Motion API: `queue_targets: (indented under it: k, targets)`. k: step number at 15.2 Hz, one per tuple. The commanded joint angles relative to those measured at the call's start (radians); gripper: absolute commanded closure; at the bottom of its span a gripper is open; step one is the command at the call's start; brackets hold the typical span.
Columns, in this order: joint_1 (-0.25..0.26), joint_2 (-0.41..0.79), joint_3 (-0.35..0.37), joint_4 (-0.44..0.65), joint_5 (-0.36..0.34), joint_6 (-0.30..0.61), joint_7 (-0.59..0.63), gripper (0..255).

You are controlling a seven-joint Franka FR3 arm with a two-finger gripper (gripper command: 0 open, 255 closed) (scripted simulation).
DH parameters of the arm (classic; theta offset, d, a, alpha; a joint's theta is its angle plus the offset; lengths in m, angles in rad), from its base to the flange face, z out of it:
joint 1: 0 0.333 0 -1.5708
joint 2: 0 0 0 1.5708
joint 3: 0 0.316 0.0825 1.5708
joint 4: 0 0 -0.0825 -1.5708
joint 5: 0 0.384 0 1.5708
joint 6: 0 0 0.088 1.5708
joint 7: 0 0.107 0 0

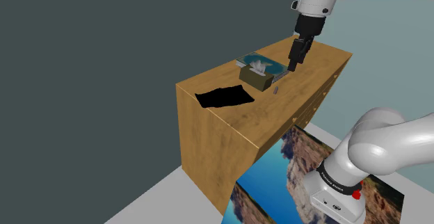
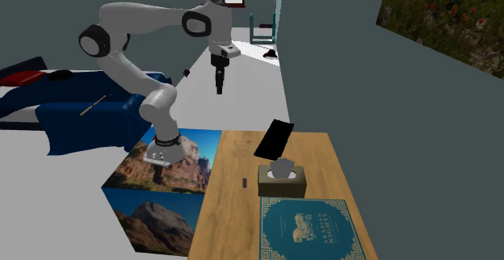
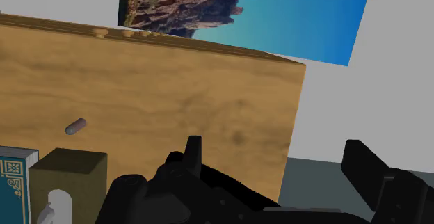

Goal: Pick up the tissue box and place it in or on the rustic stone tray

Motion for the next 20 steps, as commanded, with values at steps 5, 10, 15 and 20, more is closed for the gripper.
queue_targets:
  k: [5, 10, 15, 20]
  targets:
    - [-0.025, 0.150, 0.011, 0.039, -0.058, 0.082, 0.031, 0]
    - [-0.057, 0.343, 0.020, 0.115, -0.136, 0.161, 0.080, 0]
    - [-0.088, 0.538, 0.020, 0.222, -0.219, 0.209, 0.137, 0]
    - [-0.112, 0.733, 0.009, 0.359, -0.303, 0.226, 0.192, 0]
